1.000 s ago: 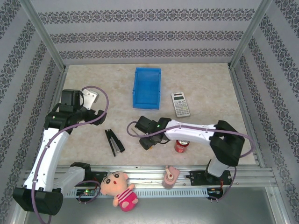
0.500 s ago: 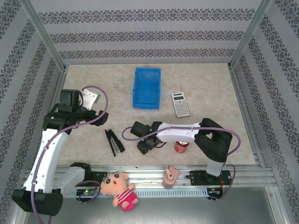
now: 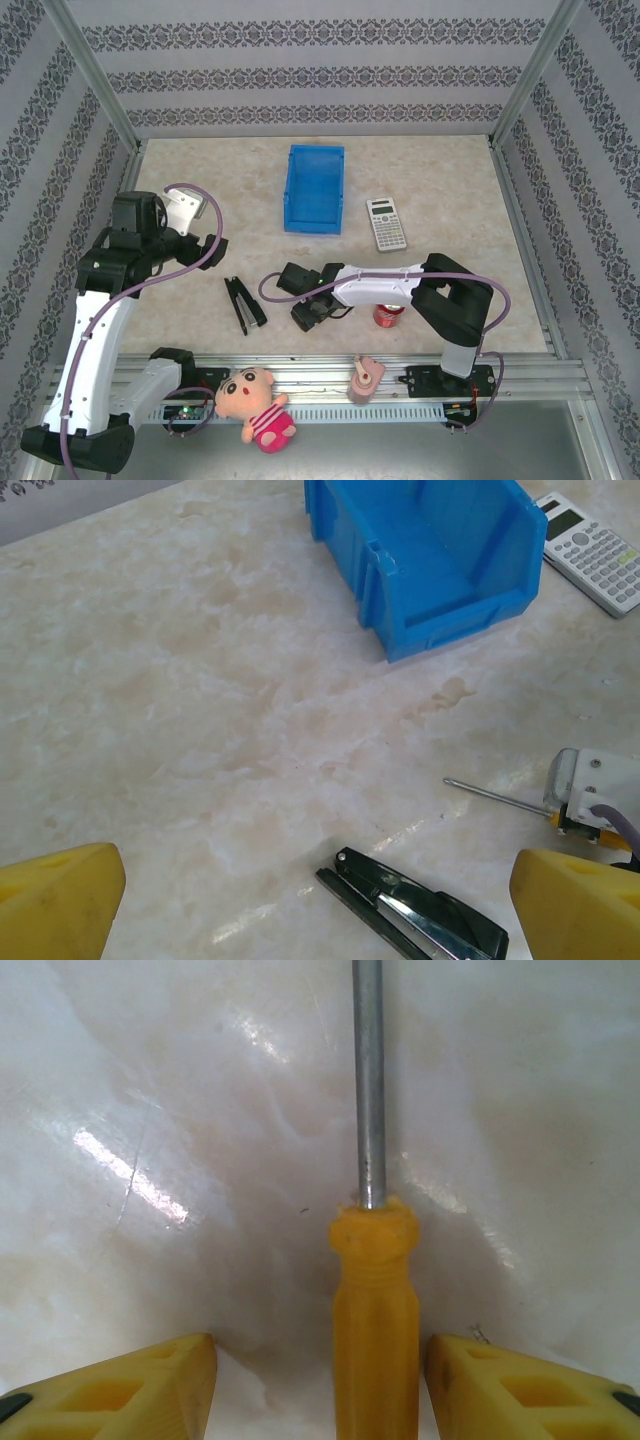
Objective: Put the screwdriver in the bin
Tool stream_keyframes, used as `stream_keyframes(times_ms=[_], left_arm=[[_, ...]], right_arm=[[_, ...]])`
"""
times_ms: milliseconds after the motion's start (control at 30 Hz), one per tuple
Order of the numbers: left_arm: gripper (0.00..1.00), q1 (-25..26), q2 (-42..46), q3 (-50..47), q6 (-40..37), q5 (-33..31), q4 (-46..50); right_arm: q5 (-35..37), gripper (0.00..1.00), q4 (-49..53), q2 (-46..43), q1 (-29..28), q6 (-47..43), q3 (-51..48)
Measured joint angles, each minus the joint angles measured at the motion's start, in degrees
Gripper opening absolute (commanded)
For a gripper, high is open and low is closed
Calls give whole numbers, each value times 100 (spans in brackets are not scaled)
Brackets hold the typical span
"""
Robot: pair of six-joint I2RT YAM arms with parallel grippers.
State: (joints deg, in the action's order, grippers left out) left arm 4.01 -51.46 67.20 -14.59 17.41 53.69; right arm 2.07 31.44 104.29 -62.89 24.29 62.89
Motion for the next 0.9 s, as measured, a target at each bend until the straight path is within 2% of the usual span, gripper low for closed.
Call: stream_keyframes(times_ms=[333,900], left_arm=[[99,0,42,-15,0,15,55],[99,0,42,-42,0,17,57]], right_arm=[[61,50,85,57,13,-15,70],[144,18,-39,50,50,-74,37]])
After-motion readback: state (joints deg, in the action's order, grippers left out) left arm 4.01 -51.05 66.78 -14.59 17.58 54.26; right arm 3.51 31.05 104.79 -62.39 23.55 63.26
